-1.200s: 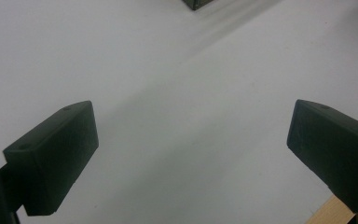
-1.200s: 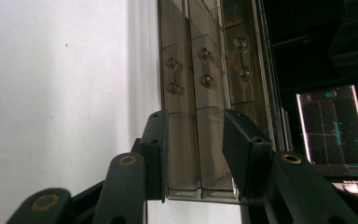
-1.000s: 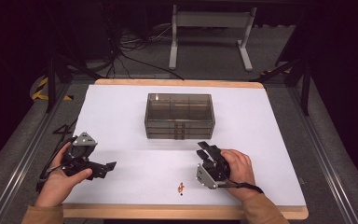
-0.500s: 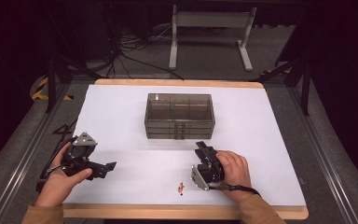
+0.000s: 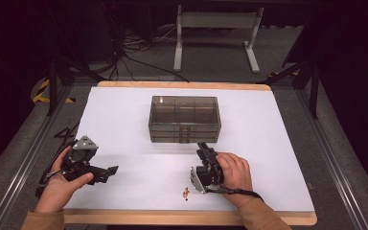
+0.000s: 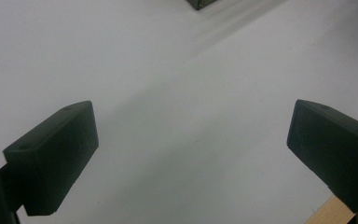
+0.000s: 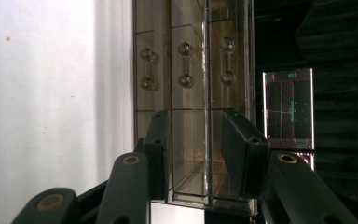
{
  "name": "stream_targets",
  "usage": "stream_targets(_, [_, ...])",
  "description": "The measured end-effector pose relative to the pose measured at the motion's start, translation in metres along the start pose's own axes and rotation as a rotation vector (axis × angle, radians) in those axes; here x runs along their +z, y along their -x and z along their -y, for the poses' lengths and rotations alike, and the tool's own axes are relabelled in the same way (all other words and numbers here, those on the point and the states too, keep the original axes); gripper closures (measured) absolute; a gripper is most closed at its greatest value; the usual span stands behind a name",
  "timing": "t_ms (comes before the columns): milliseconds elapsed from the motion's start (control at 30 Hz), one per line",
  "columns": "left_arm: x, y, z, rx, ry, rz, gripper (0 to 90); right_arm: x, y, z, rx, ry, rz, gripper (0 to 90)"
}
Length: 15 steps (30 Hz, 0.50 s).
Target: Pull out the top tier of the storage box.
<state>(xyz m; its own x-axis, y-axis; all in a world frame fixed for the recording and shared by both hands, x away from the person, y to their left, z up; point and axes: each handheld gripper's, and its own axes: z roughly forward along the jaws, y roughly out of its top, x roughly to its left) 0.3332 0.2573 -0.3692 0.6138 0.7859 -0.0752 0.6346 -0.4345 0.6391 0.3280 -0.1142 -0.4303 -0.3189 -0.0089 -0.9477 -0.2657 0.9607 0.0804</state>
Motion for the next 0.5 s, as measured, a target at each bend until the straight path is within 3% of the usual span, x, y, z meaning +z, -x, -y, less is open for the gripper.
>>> stream_targets(333, [0.0, 0.0, 0.0, 0.0, -0.002, 0.0, 2.5, 0.006, 0.007, -0.008, 0.007, -0.026, 0.021, 64.7])
stream_targets(500, [-0.001, 0.0, 0.0, -0.005, 0.001, 0.003, 2.5, 0.011, 0.009, -0.015, -0.024, -0.033, 0.043, 64.9])
